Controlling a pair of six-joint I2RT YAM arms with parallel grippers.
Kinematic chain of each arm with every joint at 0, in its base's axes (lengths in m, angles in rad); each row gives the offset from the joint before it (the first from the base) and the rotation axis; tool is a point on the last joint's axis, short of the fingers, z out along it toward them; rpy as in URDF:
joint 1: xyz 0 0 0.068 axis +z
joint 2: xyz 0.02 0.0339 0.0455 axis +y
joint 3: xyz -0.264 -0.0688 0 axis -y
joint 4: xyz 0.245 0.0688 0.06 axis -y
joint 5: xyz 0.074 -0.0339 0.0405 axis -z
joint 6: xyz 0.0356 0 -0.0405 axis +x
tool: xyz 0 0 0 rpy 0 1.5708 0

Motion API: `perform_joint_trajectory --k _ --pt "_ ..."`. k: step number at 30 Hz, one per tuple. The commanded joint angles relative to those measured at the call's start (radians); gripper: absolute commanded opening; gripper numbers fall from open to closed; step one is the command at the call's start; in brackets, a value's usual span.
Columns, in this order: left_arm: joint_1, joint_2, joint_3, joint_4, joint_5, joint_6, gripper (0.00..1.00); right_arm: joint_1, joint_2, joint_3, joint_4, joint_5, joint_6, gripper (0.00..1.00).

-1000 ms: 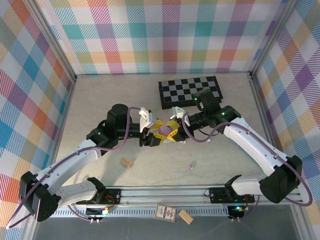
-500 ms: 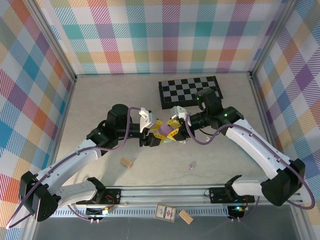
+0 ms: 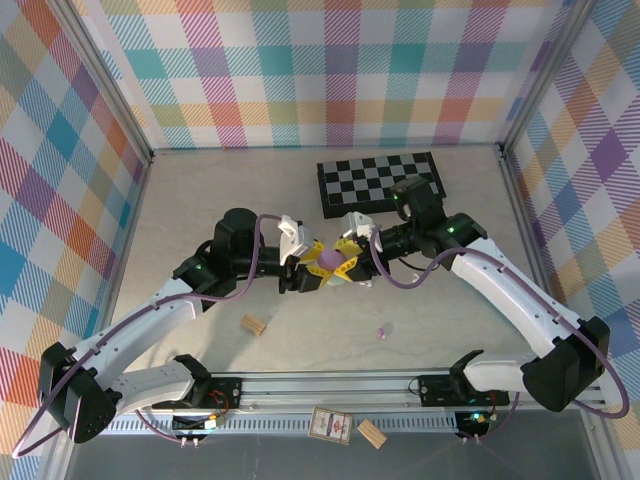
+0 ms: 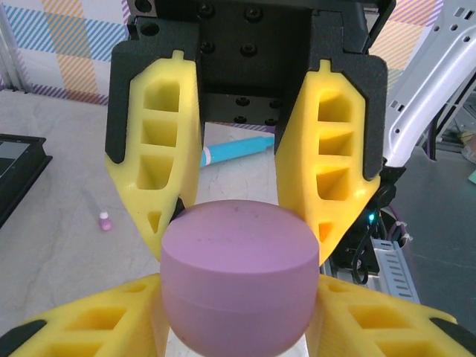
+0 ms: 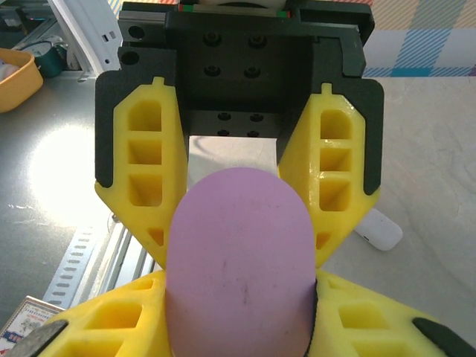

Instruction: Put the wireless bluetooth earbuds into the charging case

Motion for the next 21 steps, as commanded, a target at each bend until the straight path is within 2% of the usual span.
perform_joint_trajectory --k 1,3,5,11,15,21 --pt "-0.009 -0.01 0.017 -0.012 0.03 0.011 0.48 -0.01 0.005 -0.008 -0.016 -0.024 -0.028 0.25" --pt "-0.008 -0.016 0.018 -0.021 0.025 0.023 0.54 -0.015 0.005 -0.009 -0.02 -0.024 -0.03 0.25" --pt "-0.009 -0.02 0.018 -0.024 0.023 0.026 0.54 -0.016 0.003 -0.01 -0.02 -0.026 -0.028 0.24" --pt "-0.009 -0.007 0.021 -0.02 0.042 0.016 0.46 -0.016 0.002 -0.01 -0.008 -0.042 -0.019 0.24" --pt "-0.009 -0.009 0.014 0.009 0.047 -0.001 0.51 -0.016 0.007 -0.009 -0.015 -0.033 -0.024 0.24" --pt "-0.009 -0.009 0.016 0.017 0.047 -0.014 0.49 -0.016 0.002 -0.01 -0.018 -0.029 -0.025 0.24"
